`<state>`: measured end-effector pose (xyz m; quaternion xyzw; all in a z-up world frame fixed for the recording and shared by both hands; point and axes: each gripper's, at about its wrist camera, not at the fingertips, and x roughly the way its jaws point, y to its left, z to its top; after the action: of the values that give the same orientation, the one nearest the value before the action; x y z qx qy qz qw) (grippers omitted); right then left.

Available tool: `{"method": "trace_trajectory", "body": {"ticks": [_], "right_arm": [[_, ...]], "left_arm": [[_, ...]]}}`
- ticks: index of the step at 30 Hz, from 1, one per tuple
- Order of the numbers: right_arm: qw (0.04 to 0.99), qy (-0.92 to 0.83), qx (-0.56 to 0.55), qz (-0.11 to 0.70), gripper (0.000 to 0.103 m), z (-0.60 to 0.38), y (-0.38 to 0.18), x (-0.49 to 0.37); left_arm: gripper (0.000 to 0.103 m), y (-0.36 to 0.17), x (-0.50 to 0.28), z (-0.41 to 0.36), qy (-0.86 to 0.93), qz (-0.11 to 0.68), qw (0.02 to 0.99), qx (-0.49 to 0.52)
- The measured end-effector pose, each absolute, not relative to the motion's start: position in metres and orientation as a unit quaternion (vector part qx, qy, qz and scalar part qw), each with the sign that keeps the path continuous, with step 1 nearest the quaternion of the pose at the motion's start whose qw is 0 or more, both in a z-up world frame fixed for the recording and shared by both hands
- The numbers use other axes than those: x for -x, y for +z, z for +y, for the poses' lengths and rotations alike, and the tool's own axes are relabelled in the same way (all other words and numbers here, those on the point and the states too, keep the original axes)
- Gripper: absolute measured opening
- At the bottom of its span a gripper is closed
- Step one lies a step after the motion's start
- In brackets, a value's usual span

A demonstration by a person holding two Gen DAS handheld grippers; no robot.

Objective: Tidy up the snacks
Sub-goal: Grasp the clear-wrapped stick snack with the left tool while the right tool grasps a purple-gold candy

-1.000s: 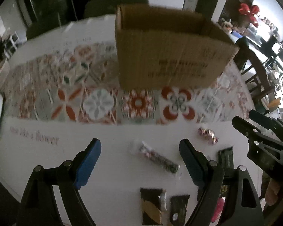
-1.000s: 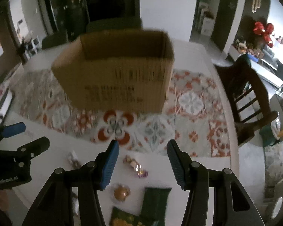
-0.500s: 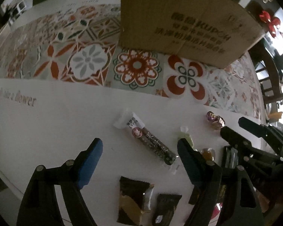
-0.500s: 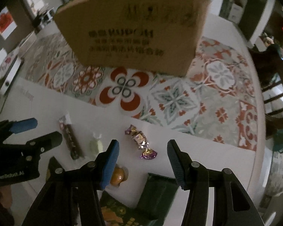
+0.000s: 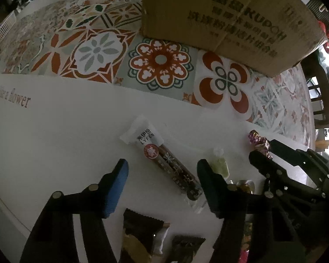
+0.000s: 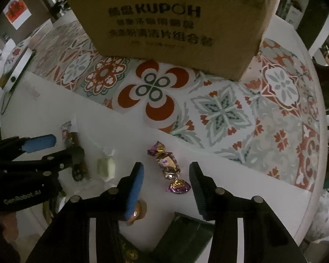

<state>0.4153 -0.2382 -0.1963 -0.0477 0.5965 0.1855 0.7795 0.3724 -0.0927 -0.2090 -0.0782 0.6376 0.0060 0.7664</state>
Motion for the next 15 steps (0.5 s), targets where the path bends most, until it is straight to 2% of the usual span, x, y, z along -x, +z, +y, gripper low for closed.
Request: {"method": "trace_trajectory", "body": {"ticks": [5,8,10,15], "right_arm": [[0.78,0.188,0.049,0.595,0.026,-0.2372,-0.2,-0.4148],[0.782,0.188,0.051,0.591,0.017,-0.2375,-0.1994,-0.4125],[0.785,0.193,0.049,0.587,0.017,-0.2354,-0.1982,-0.4099],[0.792,0.192,0.035,0.578,0.017,-0.2311,-0.191,-0.4057]], "left_arm": [[0.053,-0.2135,-0.3696,-0.0974,0.004,0.64,0.765,0.072],[0.034,-0.2136,-0.367,-0.1007,0.001,0.637,0.769,0.06],[0.028,-0.214,-0.3665,-0.1015,-0.003,0.636,0.77,0.05],[0.021,-0.2086,-0.3663,-0.1028,-0.015,0.627,0.779,0.032]]}}
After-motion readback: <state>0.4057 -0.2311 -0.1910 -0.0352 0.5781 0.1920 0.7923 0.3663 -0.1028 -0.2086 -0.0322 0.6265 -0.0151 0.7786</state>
